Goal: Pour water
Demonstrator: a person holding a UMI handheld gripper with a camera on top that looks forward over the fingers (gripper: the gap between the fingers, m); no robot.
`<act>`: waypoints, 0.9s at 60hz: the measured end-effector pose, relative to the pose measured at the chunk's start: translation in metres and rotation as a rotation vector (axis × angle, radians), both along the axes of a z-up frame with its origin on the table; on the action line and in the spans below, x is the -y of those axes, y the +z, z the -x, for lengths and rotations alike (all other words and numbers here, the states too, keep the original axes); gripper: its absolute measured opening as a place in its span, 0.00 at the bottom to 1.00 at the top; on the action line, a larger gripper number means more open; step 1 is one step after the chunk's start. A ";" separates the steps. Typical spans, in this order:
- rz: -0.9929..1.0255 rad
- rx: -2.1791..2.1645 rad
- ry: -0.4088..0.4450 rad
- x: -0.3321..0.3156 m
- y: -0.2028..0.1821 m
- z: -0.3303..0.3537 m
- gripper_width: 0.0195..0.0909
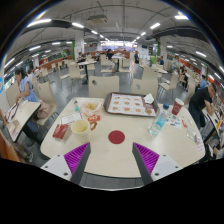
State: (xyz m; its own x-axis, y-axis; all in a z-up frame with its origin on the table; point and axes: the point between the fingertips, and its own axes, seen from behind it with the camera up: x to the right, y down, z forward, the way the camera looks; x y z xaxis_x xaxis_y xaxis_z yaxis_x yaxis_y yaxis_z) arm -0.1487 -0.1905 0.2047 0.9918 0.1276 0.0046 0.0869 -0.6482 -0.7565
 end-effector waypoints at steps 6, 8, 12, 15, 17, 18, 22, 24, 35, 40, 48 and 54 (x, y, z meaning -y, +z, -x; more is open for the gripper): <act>0.008 -0.012 -0.011 0.002 -0.004 -0.010 0.92; 0.013 -0.012 -0.012 -0.009 -0.014 -0.039 0.92; 0.023 -0.014 -0.013 -0.020 -0.031 -0.068 0.92; 0.021 -0.014 -0.016 -0.029 -0.043 -0.089 0.92; 0.019 -0.011 -0.020 -0.035 -0.051 -0.103 0.92; 0.017 -0.009 -0.022 -0.039 -0.055 -0.111 0.92; 0.006 -0.001 -0.032 -0.054 -0.070 -0.140 0.92; -0.005 0.003 -0.038 -0.064 -0.077 -0.154 0.92; -0.075 -0.005 -0.052 -0.127 -0.107 -0.212 0.92; -0.100 -0.034 -0.059 -0.161 -0.117 -0.224 0.92; -0.161 -0.060 -0.081 -0.212 -0.125 -0.234 0.92; -0.192 -0.053 -0.113 -0.242 -0.132 -0.241 0.92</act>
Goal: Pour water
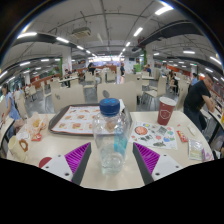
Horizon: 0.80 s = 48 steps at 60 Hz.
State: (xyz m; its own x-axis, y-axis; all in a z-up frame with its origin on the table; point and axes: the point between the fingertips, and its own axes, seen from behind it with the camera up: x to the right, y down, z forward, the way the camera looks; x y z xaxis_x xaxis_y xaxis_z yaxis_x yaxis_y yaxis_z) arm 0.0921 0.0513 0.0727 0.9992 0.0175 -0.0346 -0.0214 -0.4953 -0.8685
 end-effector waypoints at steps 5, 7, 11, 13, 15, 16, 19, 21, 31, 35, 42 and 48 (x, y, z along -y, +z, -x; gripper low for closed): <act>0.002 0.002 -0.006 -0.017 -0.008 -0.001 0.90; -0.008 0.003 -0.005 -0.022 -0.008 0.000 0.85; -0.029 0.011 0.008 -0.029 -0.008 0.001 0.59; -0.043 0.029 -0.002 -0.030 -0.007 0.000 0.52; -0.049 0.036 -0.005 -0.030 -0.006 0.000 0.50; -0.052 0.037 -0.003 -0.030 -0.006 0.001 0.48; -0.058 0.039 0.001 -0.031 -0.006 0.002 0.41; -0.057 0.037 -0.005 -0.031 -0.006 0.001 0.38; -0.055 0.100 -0.035 -0.033 -0.005 -0.001 0.30; -0.056 0.145 -0.057 -0.033 0.002 0.002 0.30; -0.076 0.301 -0.080 -0.034 0.040 0.003 0.30; -0.101 0.504 -0.086 -0.030 0.085 0.022 0.30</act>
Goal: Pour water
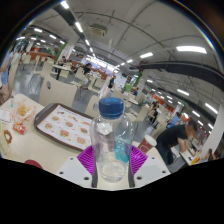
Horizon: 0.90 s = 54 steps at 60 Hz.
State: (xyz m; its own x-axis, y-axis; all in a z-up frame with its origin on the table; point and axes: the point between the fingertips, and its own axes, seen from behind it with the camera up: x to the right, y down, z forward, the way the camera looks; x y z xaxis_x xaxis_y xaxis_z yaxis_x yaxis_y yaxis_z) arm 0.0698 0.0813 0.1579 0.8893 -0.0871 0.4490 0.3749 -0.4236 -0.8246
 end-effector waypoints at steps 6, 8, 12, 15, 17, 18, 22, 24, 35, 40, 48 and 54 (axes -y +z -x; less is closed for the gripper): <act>0.003 0.232 0.015 0.009 0.043 0.032 0.30; 0.006 0.309 0.023 0.012 0.053 0.046 0.30; 0.012 0.458 0.048 0.020 0.072 0.076 0.30; 0.022 0.565 0.078 0.025 0.081 0.100 0.30; 0.027 0.627 0.104 0.028 0.083 0.118 0.30; 0.031 0.659 0.118 0.029 0.083 0.127 0.30; 0.050 0.806 0.163 0.033 0.078 0.158 0.30; 0.065 0.883 0.192 0.037 0.077 0.173 0.30; 0.165 1.169 0.352 0.047 0.036 0.232 0.30; 0.161 1.337 0.415 0.046 0.029 0.251 0.30; 0.180 1.464 0.469 0.047 0.019 0.266 0.30; 0.195 1.462 0.471 0.046 0.015 0.266 0.30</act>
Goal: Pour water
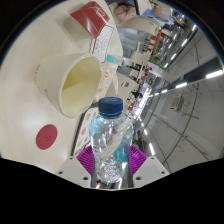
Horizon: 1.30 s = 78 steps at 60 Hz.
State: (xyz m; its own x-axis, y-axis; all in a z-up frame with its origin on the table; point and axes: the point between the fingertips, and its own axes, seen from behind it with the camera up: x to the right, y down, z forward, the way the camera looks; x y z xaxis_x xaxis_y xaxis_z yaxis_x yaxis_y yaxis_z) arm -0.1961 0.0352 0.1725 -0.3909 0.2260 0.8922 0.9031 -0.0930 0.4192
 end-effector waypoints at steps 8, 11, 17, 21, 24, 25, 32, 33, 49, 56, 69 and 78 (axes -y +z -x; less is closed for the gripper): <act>0.012 -0.135 -0.013 0.000 0.008 -0.001 0.30; 0.006 -0.254 -0.030 0.002 0.012 -0.001 0.30; -0.004 -0.544 -0.085 0.003 0.025 -0.009 0.30; -0.001 -0.766 -0.122 0.003 0.030 -0.012 0.30; 0.000 -0.916 -0.158 0.005 0.026 -0.014 0.31; 0.005 -0.972 -0.166 0.005 0.028 -0.016 0.31; 0.010 -1.297 -0.268 0.008 0.013 -0.029 0.31; 0.012 -1.340 -0.281 0.007 0.009 -0.032 0.31; 0.051 -1.763 -0.439 0.006 -0.058 -0.055 0.31; 0.055 -1.839 -0.489 0.009 -0.085 -0.060 0.31; 0.023 -1.920 -0.493 0.017 -0.102 -0.062 0.37; 0.051 -1.916 -0.527 0.019 -0.105 -0.062 0.52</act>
State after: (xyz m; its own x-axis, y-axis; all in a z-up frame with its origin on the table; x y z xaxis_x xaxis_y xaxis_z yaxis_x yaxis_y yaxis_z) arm -0.1339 0.0162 0.0678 0.9998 0.0122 -0.0187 -0.0106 -0.4750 -0.8799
